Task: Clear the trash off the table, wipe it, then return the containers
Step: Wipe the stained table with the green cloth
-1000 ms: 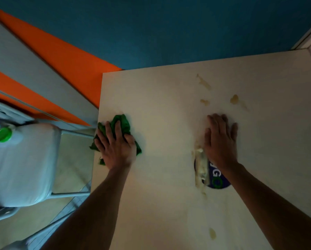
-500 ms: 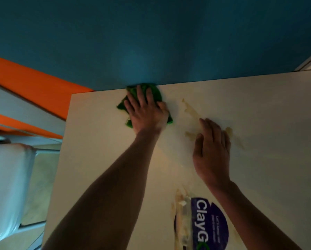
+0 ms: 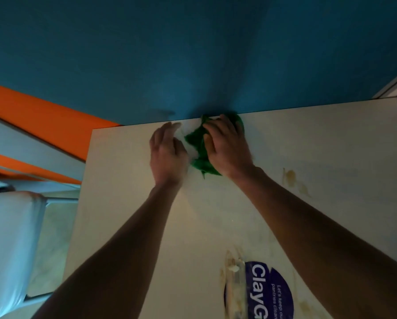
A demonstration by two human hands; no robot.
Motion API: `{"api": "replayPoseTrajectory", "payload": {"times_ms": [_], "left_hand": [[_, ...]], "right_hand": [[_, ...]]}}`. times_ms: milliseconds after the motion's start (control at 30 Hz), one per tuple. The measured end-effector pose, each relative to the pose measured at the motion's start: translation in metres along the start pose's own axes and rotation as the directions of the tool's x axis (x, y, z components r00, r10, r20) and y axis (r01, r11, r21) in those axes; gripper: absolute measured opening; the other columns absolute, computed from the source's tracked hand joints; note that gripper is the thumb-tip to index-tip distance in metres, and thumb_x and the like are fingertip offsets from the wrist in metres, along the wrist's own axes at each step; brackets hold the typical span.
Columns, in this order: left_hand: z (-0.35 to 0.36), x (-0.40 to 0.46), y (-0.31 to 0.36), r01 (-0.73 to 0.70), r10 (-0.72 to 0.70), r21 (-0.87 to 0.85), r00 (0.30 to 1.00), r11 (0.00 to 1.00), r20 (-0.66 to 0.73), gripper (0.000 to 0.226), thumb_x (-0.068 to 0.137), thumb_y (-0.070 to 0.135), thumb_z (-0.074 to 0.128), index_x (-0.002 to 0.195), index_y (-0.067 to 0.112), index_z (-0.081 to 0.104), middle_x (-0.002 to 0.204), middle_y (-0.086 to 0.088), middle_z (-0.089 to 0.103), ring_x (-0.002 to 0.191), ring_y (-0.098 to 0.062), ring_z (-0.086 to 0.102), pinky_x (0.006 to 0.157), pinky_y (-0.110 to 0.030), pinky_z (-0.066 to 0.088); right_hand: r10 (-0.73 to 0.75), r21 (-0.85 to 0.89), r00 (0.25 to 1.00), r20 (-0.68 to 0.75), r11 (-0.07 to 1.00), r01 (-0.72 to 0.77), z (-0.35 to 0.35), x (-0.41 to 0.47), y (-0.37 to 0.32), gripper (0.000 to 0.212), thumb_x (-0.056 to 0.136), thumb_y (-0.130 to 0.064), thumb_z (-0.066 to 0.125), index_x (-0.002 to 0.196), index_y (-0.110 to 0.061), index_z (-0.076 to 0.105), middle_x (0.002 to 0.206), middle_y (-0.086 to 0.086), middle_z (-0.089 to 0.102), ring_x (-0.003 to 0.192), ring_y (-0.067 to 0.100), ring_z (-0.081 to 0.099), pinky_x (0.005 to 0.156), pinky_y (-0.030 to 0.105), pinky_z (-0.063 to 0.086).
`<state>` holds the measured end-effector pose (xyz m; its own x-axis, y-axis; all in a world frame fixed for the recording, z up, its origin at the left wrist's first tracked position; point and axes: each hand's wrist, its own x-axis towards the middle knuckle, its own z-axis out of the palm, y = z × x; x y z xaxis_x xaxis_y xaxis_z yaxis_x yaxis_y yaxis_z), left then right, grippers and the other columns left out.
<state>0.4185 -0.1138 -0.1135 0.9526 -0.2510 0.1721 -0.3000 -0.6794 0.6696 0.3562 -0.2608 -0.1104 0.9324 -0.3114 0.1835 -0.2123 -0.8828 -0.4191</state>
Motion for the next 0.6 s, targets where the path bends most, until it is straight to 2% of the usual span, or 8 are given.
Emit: {"api": "replayPoseTrajectory", "payload": {"times_ms": [100, 233, 400, 600], "left_hand": [[-0.002, -0.006, -0.020, -0.050, 0.039, 0.203, 0.998, 0.978, 0.059, 0.045, 0.098, 0.019, 0.037, 0.141, 0.015, 0.052, 0.149, -0.008, 0.048, 0.143, -0.031, 0.036, 0.115, -0.050, 0.036], [0.003, -0.003, -0.019, -0.052, 0.029, 0.318, 0.997, 0.947, 0.078, 0.045, 0.101, 0.024, 0.035, 0.143, 0.016, 0.048, 0.151, -0.006, 0.045, 0.147, -0.030, 0.030, 0.120, -0.047, 0.029], [0.004, -0.009, -0.015, -0.086, 0.044, 0.402, 0.992, 0.911, 0.114, 0.046, 0.103, 0.024, 0.035, 0.148, 0.015, 0.043, 0.158, -0.008, 0.038, 0.151, -0.033, 0.023, 0.124, -0.046, 0.022], [0.023, -0.020, 0.016, -0.110, 0.007, 0.455, 0.975, 0.884, 0.221, 0.055, 0.107, 0.031, 0.029, 0.159, 0.014, 0.025, 0.167, -0.008, 0.019, 0.156, -0.033, 0.006, 0.126, -0.047, 0.009]], "right_hand": [[0.010, -0.192, 0.995, 0.101, 0.981, 0.009, 0.012, 0.004, 0.000, 0.052, 0.102, -0.037, 0.026, 0.144, -0.016, 0.047, 0.152, 0.006, 0.042, 0.146, 0.035, 0.027, 0.118, 0.060, 0.020], [0.033, -0.257, 0.990, 0.137, 0.966, 0.004, 0.007, -0.007, 0.016, 0.054, 0.103, -0.040, 0.020, 0.152, -0.025, 0.035, 0.159, 0.003, 0.031, 0.149, 0.035, 0.019, 0.119, 0.059, 0.016], [0.222, -0.314, 0.969, 0.107, 0.932, -0.179, -0.026, -0.058, 0.064, 0.057, 0.102, -0.045, 0.012, 0.155, -0.028, 0.023, 0.163, 0.001, 0.020, 0.151, 0.034, 0.012, 0.118, 0.064, 0.009], [0.422, -0.342, 0.906, 0.013, 0.853, -0.393, -0.073, -0.112, 0.134, 0.058, 0.101, -0.044, 0.013, 0.156, -0.024, 0.021, 0.164, 0.004, 0.020, 0.151, 0.033, 0.013, 0.117, 0.066, 0.008]]}}
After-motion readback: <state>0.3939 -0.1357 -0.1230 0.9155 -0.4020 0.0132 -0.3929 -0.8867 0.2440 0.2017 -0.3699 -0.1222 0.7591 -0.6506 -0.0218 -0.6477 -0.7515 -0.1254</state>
